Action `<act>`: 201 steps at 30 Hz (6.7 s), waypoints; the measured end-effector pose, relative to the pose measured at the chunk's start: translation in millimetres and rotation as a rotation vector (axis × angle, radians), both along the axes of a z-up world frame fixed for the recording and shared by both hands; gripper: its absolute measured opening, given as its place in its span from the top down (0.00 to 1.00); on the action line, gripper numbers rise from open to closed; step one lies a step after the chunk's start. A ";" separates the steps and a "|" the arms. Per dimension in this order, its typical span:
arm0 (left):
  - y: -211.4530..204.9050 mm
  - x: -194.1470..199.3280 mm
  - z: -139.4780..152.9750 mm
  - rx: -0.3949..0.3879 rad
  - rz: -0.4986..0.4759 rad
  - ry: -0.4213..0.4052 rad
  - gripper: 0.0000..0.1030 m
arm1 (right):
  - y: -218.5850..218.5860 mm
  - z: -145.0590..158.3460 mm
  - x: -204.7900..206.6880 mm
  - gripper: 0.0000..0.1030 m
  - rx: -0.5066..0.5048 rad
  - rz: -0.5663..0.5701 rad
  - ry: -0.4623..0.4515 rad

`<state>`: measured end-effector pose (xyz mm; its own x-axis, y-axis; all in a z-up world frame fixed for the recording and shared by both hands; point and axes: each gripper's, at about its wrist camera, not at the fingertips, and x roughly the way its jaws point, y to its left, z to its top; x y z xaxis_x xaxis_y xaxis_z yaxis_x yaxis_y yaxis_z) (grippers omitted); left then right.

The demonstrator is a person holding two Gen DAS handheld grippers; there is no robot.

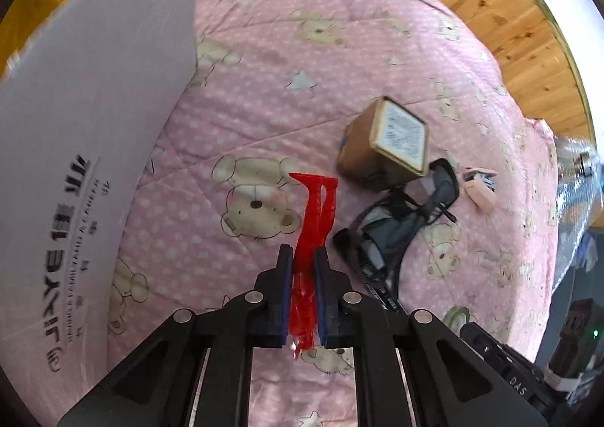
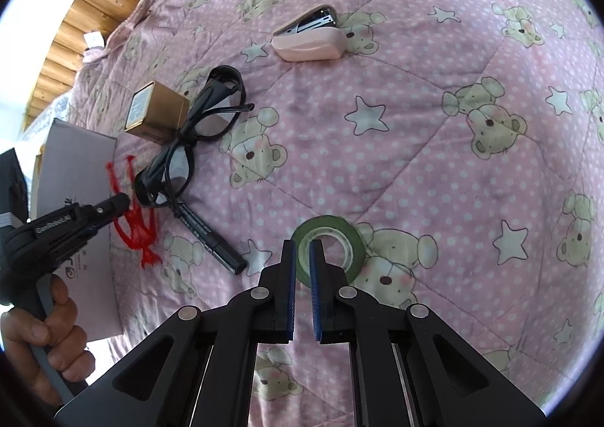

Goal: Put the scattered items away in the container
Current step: 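Close the left tool on the red figure while the right tool grasps the green tape roll, then carry the red figure and tape roll over the cardboard box with both tools, then open both tools to drop the figure and tape roll into the box, then withdraw both tools from the box toward the glasses and marker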

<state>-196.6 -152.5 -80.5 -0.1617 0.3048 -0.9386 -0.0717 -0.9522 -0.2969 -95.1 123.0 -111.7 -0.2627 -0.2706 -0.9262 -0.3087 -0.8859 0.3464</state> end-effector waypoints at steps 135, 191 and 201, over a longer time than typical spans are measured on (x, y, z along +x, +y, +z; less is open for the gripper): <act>-302.8 12.1 43.5 0.204 0.635 0.057 0.64 | -373.6 95.6 -132.3 0.57 0.023 0.710 0.221; -161.4 111.9 150.7 -0.050 0.215 0.216 0.64 | -241.1 146.1 19.2 0.57 -0.173 0.416 0.302; -146.0 125.5 168.6 -0.079 0.175 0.242 0.64 | -226.6 163.1 35.9 0.57 -0.157 0.397 0.326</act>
<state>-71.1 -298.5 88.1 -0.4274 0.1801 -0.8859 0.0359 -0.9758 -0.2157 -59.2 -103.6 51.4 -0.3792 -0.5366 -0.7539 0.1850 -0.8422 0.5064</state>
